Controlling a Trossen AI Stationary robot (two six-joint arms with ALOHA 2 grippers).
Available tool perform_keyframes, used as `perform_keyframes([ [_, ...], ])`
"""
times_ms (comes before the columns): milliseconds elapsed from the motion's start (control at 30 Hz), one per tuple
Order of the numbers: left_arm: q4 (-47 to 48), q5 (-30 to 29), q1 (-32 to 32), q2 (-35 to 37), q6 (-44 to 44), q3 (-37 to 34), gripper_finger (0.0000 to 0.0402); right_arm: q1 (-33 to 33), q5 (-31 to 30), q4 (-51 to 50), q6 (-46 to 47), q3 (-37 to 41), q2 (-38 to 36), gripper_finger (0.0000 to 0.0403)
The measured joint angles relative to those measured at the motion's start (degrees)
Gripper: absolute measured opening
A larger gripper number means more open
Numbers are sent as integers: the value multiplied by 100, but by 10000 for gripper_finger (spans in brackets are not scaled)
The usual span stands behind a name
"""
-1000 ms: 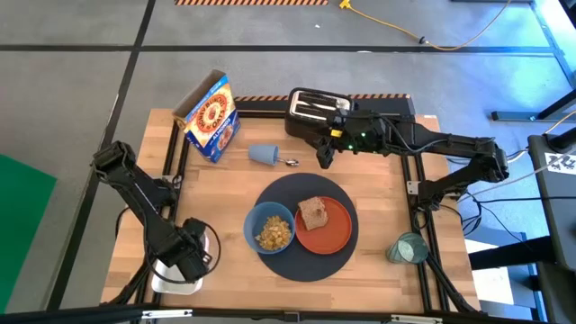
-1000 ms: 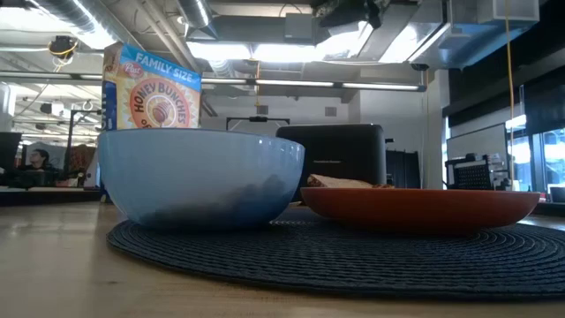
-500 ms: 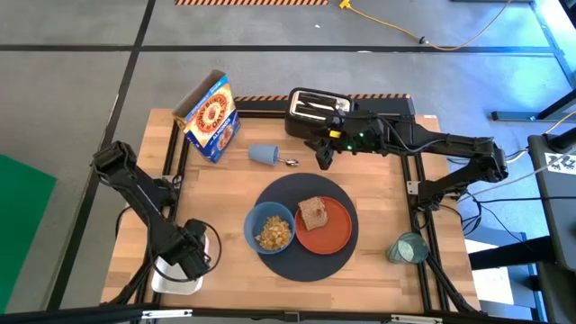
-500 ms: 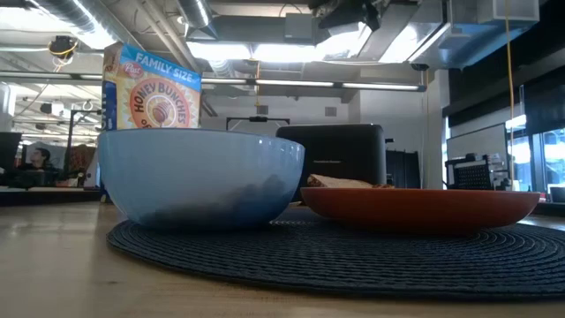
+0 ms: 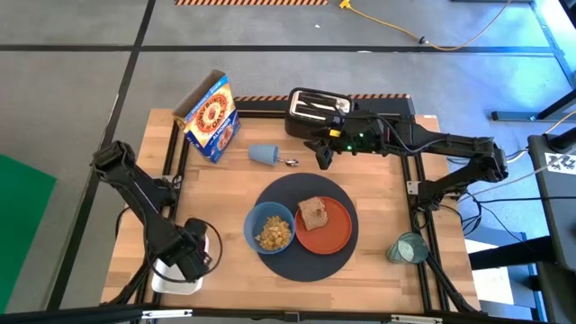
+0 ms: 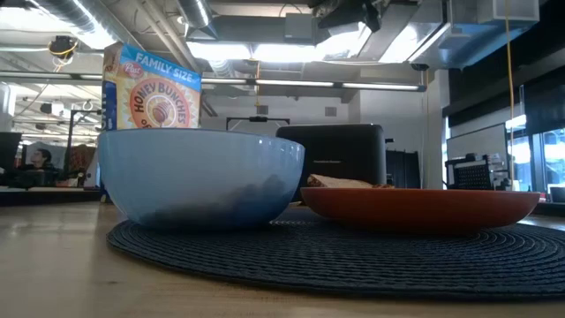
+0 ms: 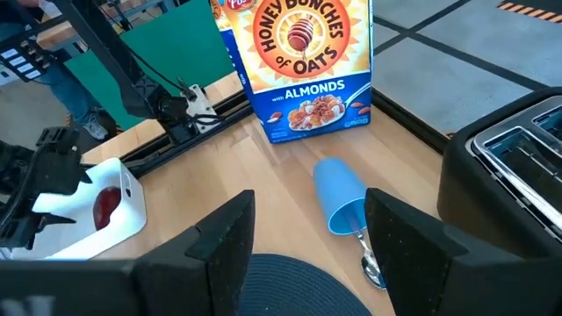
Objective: Arrange a breakfast setting
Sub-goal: Put the red apple from the white bin onto the orange plate
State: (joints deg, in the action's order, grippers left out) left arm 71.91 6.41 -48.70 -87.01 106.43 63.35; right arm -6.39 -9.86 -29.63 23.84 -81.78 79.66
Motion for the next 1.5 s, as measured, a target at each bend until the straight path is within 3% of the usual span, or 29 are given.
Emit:
perform_keyframes([
  [200,434,-87,6,104,1968,2,337,0,-140,7,13,0,-2,207],
  [333,762,-218,140,55,2049,4,337,0,-210,4,13,0,-2,207],
  [500,1076,-536,264,-38,1834,-136,337,0,-261,0,13,0,-4,207],
  [700,674,-443,283,-47,900,-313,337,4,-259,-25,13,0,-4,207],
  [900,745,25,283,-47,-468,-317,337,4,-277,-30,10,0,-4,207],
  [1067,1207,757,283,-47,-1373,-317,337,2,-318,-28,-5,0,-4,207],
  [1200,1371,887,283,-9,-1169,-245,337,2,-320,-26,-5,0,-4,207],
  [1367,780,30,283,18,-336,-83,337,0,-373,-26,-7,0,-4,207],
  [1500,-32,-335,233,6,-239,-106,336,0,-375,-28,-7,0,-4,207],
])
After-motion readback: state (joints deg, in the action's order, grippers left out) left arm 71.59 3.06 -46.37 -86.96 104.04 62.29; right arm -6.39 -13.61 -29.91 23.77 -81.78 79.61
